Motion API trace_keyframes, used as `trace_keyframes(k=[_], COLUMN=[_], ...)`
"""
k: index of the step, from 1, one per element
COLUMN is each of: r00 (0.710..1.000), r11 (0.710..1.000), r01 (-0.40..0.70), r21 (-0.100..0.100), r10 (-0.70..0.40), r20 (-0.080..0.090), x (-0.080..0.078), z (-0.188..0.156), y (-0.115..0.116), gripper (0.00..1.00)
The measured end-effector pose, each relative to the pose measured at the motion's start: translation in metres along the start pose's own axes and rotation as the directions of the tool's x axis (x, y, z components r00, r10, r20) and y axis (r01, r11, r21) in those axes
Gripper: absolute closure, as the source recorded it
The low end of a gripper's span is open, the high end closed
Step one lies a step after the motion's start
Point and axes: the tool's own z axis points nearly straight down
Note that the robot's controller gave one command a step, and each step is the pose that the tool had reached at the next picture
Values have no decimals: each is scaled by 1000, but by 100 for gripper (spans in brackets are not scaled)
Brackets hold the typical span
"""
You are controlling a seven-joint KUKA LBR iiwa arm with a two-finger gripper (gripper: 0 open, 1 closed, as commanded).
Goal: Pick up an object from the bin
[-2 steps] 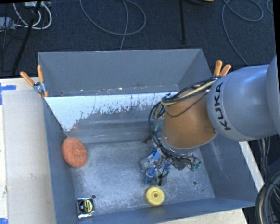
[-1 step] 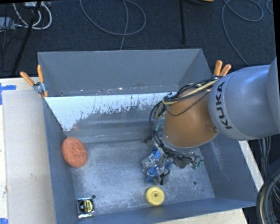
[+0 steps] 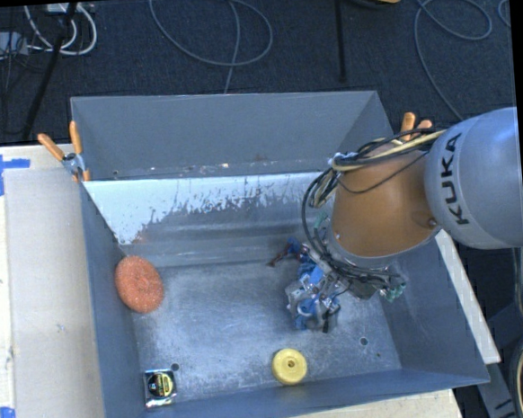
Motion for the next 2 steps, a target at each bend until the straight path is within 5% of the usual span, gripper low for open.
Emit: trace_keyframes(k=[1,2], r00=[999,999], r11=[999,1000], r01=[33,31], r21=[8,6], r10=[-33,-31], r20=[11,9], x=[-6,-5], z=[-175,-174], y=[-17,-17], gripper=[100,100])
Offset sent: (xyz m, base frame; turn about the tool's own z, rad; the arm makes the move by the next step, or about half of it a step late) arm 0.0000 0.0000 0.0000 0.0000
